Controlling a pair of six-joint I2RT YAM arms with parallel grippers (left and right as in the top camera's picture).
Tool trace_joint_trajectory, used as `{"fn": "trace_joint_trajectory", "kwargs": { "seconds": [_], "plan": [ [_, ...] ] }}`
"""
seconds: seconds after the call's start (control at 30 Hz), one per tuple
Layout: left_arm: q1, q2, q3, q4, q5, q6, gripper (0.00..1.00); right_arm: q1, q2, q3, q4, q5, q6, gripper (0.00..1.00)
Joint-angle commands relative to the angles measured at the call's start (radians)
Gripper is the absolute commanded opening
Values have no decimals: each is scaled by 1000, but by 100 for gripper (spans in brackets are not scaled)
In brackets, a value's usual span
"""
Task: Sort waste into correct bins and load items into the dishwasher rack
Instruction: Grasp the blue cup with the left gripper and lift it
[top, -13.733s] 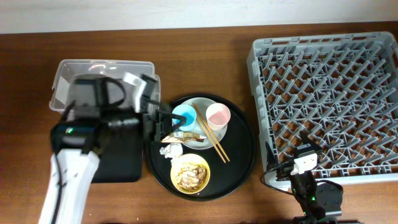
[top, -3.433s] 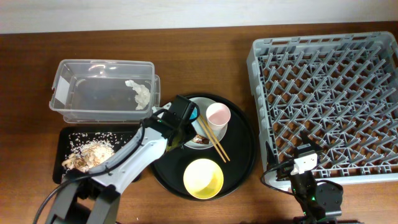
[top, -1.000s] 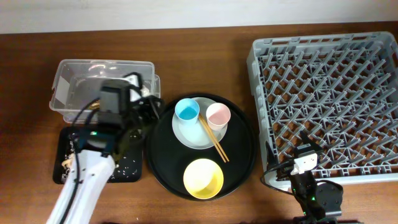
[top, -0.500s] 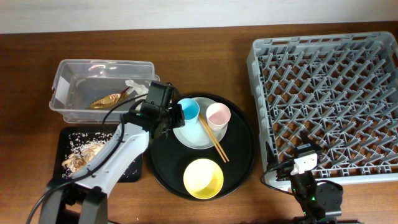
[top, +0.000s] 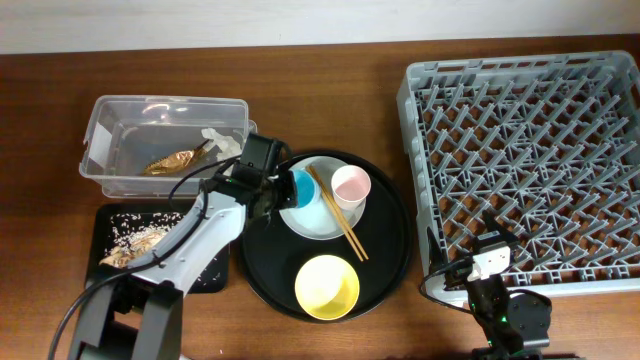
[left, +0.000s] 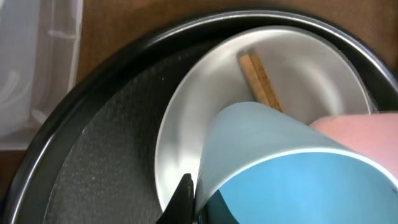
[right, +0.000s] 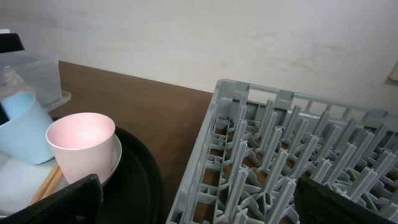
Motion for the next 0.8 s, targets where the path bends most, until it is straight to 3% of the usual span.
{"fn": "trace_joint_trajectory", "kwargs": {
  "seconds": [0.0, 0.03, 0.17, 0.27, 0.33, 0.4, 0.53, 0.63, 0.77],
  "plan": [
    [16, -125, 108, -107, 115, 10, 1, -6, -7, -5, 6, -4, 10, 99],
    [30, -144, 135, -143, 183, 11, 1, -6, -7, -5, 27, -20, 10, 99],
    [174, -212, 277, -207, 898, 108, 0, -6, -7, -5, 191, -165, 10, 99],
    [241, -212, 283, -178, 1176, 115, 0, -6, -7, -2, 336, -380, 108, 99],
    [252, -212, 283, -178, 1234, 136, 0, -6, -6, 52, 299, -464, 295, 99],
    [252, -212, 283, -178, 1236, 137, 1, -6, 3, 160, 181, -530, 386, 98],
    [252, -212, 283, -178, 1237, 137, 0, -6, 144, 500, -241, -558, 386, 99],
    [251, -212, 283, -178, 1287, 137, 1, -6, 359, 777, -541, -655, 368, 99],
    [233, -212, 283, -178, 1392, 137, 0, -6, 562, 974, -535, -911, 377, 99]
  ]
}}
